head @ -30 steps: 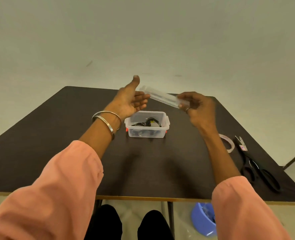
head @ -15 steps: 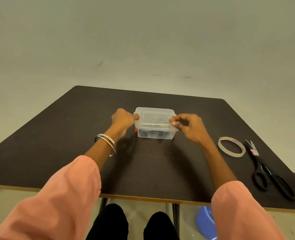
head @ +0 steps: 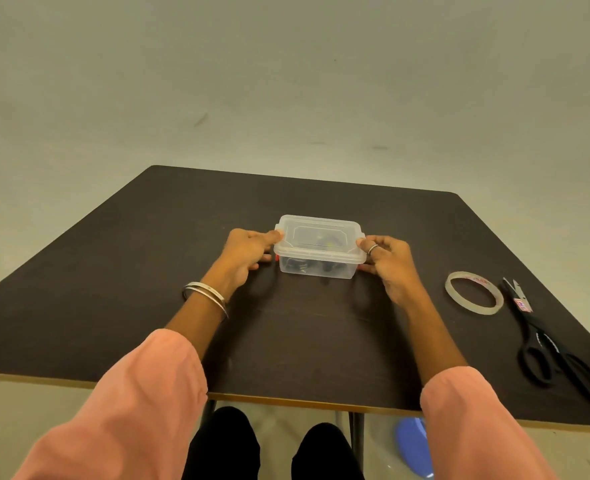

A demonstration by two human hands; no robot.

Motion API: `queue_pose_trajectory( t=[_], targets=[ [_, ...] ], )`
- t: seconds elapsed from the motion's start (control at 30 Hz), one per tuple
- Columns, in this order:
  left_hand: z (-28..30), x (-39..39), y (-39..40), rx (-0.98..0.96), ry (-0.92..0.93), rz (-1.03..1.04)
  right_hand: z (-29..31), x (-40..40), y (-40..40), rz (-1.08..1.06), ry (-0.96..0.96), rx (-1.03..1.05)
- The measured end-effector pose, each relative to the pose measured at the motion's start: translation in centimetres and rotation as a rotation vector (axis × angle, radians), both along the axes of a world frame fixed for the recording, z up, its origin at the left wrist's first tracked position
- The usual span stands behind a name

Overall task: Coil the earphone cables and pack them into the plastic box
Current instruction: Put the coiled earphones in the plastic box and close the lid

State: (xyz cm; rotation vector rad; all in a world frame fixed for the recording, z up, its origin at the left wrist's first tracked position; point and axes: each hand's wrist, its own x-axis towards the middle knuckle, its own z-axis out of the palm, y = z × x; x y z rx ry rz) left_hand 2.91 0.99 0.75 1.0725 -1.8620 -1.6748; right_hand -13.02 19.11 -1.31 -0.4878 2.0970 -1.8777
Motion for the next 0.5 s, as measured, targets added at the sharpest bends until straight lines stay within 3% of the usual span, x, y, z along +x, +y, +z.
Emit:
queue_pose_trajectory(
  t=[0.5],
  targets=[
    [-2.6, -1.3, 1.0, -0.187, 0.018, 0.05, -1.3, 0.5, 0.2, -0.068, 0.166, 0.119]
  ],
)
